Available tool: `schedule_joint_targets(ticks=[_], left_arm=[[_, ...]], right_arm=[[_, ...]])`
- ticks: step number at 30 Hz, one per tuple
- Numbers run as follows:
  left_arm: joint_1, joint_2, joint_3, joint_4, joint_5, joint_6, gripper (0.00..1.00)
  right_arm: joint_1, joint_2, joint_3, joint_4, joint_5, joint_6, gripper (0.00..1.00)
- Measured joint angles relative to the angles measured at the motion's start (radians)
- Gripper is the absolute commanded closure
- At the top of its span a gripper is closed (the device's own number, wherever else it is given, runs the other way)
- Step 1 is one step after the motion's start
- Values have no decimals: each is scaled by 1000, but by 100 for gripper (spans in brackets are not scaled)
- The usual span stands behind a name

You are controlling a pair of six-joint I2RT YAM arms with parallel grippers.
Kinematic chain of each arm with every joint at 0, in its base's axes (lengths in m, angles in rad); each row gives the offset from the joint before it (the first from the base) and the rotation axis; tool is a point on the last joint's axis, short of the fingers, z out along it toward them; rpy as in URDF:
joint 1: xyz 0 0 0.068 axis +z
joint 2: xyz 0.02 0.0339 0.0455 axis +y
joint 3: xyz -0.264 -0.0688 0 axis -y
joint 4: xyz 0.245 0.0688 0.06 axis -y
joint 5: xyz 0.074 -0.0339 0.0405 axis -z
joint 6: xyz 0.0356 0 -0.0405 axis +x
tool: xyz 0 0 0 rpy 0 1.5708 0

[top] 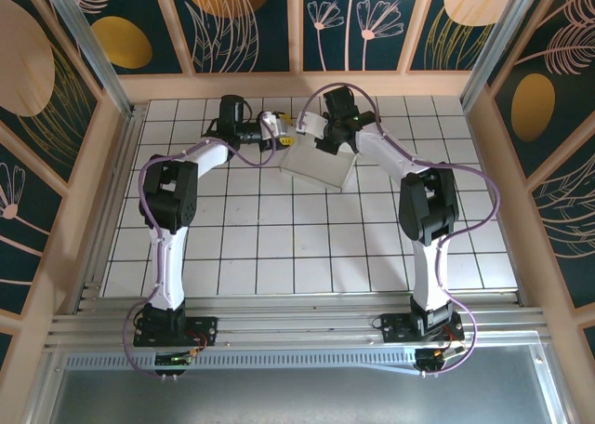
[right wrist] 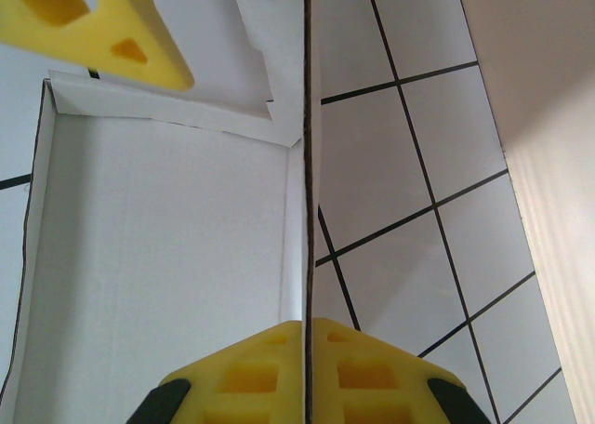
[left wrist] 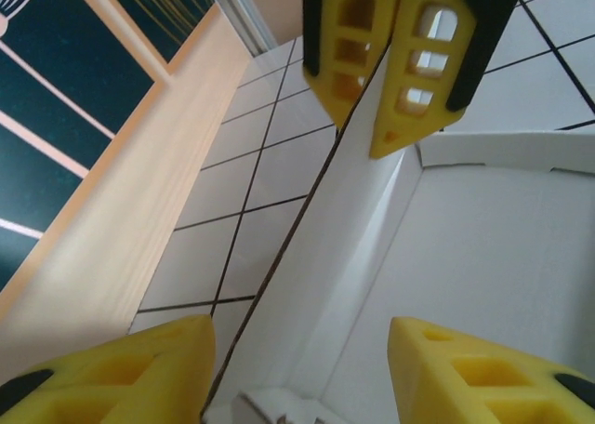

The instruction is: Fold the paper box

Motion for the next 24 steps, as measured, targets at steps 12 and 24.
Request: schedule_joint_targets(ticks=[12,24], left_arm=[[-15,3,32,-55,-42,39,88],[-27,3,43,-120,-55,114,92]], right_arm=[[7,-2,-13,5,1,-4,100],[8,-32,-66,41,-5,19,54]])
